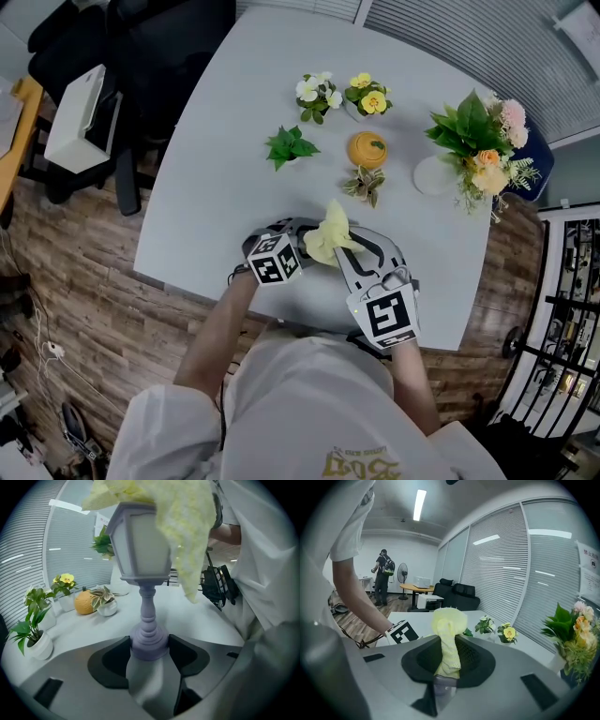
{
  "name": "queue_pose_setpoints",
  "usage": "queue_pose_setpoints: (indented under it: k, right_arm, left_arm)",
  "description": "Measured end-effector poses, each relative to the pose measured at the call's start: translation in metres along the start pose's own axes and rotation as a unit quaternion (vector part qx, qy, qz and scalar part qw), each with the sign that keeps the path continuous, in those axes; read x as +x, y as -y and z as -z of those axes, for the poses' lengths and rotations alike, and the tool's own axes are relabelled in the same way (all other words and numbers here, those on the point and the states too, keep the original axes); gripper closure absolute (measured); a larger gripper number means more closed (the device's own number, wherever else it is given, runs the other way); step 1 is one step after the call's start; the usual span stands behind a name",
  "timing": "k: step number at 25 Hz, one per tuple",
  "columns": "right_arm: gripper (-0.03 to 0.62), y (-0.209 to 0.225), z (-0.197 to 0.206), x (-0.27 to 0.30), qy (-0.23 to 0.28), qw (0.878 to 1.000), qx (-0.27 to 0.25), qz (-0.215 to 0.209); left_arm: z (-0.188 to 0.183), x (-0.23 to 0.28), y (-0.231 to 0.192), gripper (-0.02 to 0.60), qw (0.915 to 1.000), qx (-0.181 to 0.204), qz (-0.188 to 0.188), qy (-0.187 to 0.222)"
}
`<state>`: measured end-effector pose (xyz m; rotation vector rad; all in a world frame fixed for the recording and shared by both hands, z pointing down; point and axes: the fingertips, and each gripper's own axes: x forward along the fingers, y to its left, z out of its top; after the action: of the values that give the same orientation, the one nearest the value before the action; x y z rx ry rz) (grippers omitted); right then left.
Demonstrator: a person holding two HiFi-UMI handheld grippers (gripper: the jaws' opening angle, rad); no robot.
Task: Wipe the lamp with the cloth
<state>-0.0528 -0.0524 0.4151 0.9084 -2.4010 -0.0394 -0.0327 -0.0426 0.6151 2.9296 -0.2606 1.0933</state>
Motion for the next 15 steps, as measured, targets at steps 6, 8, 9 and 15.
queue_pose_setpoints:
  k: [6,8,9,15]
  right_arm:
    - [0.523,0.005,-0.002,0.010,-0.007,1.000,0.006,0.008]
    - [0.523,0.007,-0.002,0.013,-0.010,1.000,0.014,0.010]
    - [0.523,0.008,-0.001,0.015,-0.012,1.000,0.019,0.011]
    - [0.523,0.016,0.001,0.018,-0.009,0.998,0.069,0.010]
  left_arm:
    - [0.000,0.000,0.000,0.318,1.0000,0.001,-0.001,0.001]
    - [0.000,0.000,0.000,0.318,1.0000,0.001,-0.002,0.001]
    - [0.000,0.000,0.000,0.318,1.0000,0.002,-0.002,0.001]
    - [0.000,0.000,0.000,0.318,1.0000,0.002,-0.003,0.001]
